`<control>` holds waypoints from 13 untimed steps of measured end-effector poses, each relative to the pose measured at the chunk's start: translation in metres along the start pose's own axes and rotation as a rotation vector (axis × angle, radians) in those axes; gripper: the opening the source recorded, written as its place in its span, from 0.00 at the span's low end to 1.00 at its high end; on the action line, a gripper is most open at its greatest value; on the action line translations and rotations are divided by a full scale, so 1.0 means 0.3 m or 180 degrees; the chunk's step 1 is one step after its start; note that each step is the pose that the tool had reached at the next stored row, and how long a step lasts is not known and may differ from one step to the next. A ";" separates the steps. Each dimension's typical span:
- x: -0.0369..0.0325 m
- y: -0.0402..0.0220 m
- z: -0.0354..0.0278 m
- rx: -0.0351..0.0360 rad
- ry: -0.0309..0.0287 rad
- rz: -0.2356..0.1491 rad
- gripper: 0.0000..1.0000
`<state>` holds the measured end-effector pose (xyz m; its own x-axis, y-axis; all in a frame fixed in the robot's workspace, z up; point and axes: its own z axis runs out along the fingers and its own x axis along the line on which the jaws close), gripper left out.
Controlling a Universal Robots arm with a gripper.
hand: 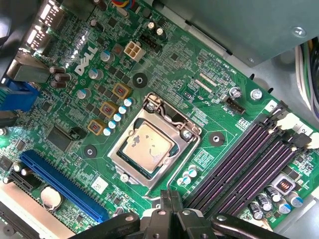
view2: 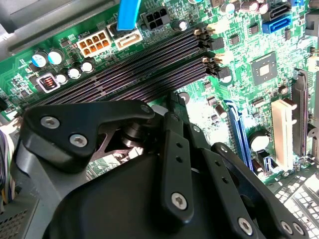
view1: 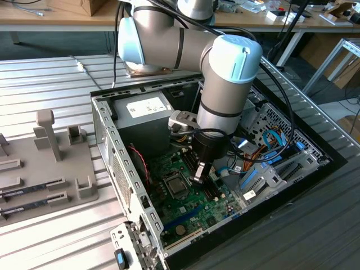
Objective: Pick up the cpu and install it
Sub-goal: 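Install the first cpu locking lever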
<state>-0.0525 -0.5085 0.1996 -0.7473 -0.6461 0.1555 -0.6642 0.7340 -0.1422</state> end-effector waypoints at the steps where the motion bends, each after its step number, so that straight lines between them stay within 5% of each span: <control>1: 0.000 0.000 0.000 0.0000 0.0000 0.0000 0.11; 13: 0.000 0.000 0.000 0.0000 0.0000 0.0000 0.11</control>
<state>-0.0525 -0.5085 0.1997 -0.7472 -0.6461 0.1555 -0.6642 0.7339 -0.1422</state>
